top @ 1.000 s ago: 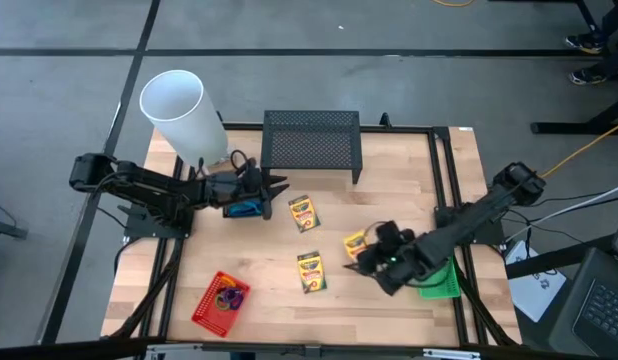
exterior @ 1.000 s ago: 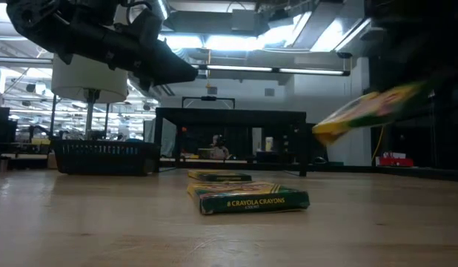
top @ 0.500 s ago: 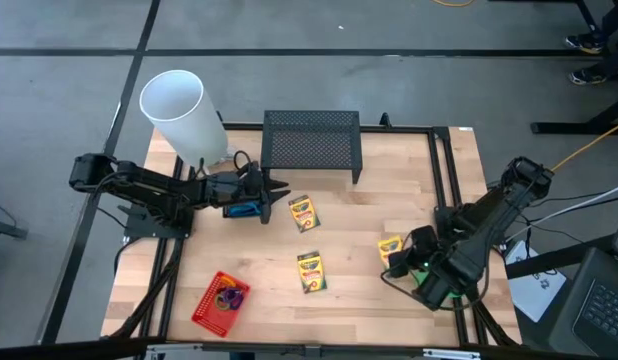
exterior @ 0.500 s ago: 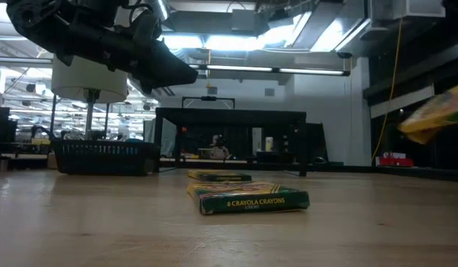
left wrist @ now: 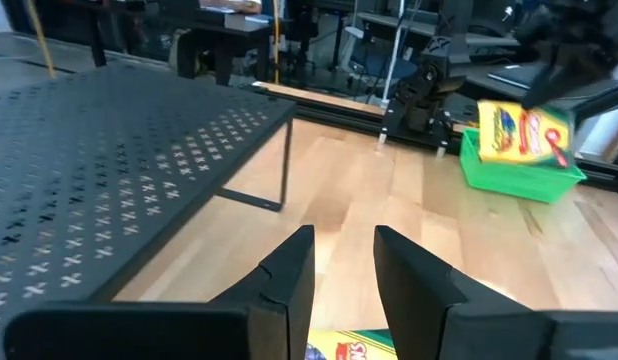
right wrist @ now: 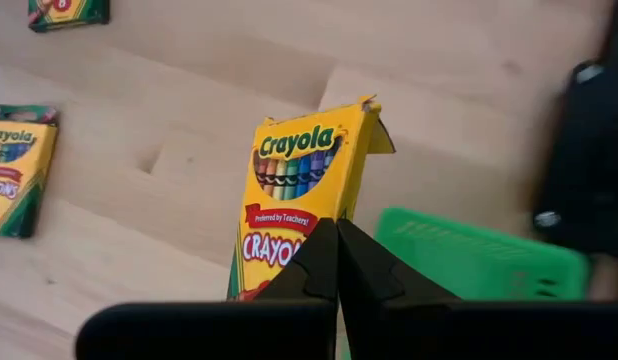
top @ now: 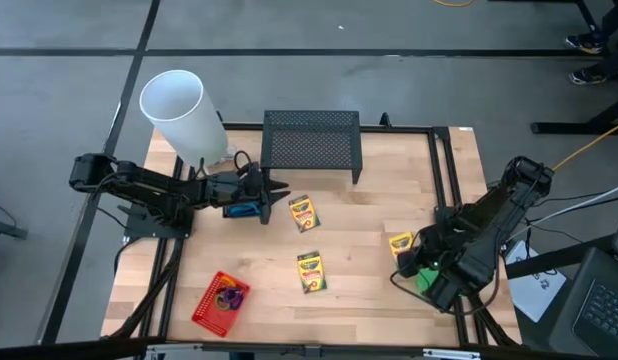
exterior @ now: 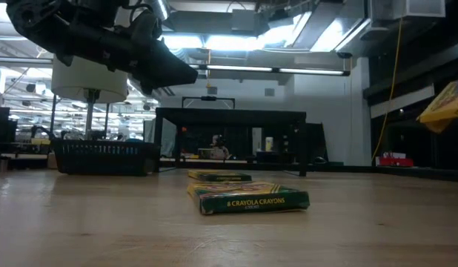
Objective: Pick & Place Office Desk Supplies
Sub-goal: Put the middle crayon box into the green bin
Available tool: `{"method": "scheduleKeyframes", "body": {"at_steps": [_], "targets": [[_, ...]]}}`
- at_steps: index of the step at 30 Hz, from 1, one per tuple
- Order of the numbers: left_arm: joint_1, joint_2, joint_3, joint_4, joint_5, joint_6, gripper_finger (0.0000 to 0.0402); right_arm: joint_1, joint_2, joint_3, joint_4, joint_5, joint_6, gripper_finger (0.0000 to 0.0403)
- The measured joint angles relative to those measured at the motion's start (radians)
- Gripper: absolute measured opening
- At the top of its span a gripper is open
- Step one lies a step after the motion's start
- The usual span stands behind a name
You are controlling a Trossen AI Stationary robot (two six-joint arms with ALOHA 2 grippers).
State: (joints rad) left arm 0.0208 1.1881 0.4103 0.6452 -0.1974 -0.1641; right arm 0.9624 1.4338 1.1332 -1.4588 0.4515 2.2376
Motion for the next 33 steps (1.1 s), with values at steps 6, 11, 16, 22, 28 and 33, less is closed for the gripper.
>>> {"method": "scheduleKeyframes", "body": {"at_steps": [6, 11, 16, 22, 28, 33], "targets": [[0.000, 0.000, 0.000, -0.012, 0.041, -0.008, 0.0104, 0.036, 0.001, 0.072, -0.109, -0.038, 0.006, 0.0000], [0.000, 0.000, 0.000, -0.006, 0.041, -0.008, 0.0104, 0.073, 0.021, 0.071, -0.112, -0.097, 0.011, 0.0000], [0.000, 0.000, 0.000, -0.006, 0.042, 0.012, 0.0104, 0.089, 0.055, 0.071, -0.108, -0.176, 0.018, 0.0000], [0.000, 0.000, 0.000, -0.006, 0.042, 0.037, 0.0104, 0.089, 0.099, 0.071, -0.110, -0.264, 0.014, 0.0000], [0.001, 0.000, 0.000, -0.006, 0.043, 0.038, 0.0104, 0.090, 0.135, 0.071, -0.113, -0.320, 0.014, 0.0000], [0.001, 0.000, 0.000, -0.006, 0.043, 0.037, 0.0104, 0.094, 0.173, 0.071, -0.112, -0.346, 0.014, 0.0000]]}}
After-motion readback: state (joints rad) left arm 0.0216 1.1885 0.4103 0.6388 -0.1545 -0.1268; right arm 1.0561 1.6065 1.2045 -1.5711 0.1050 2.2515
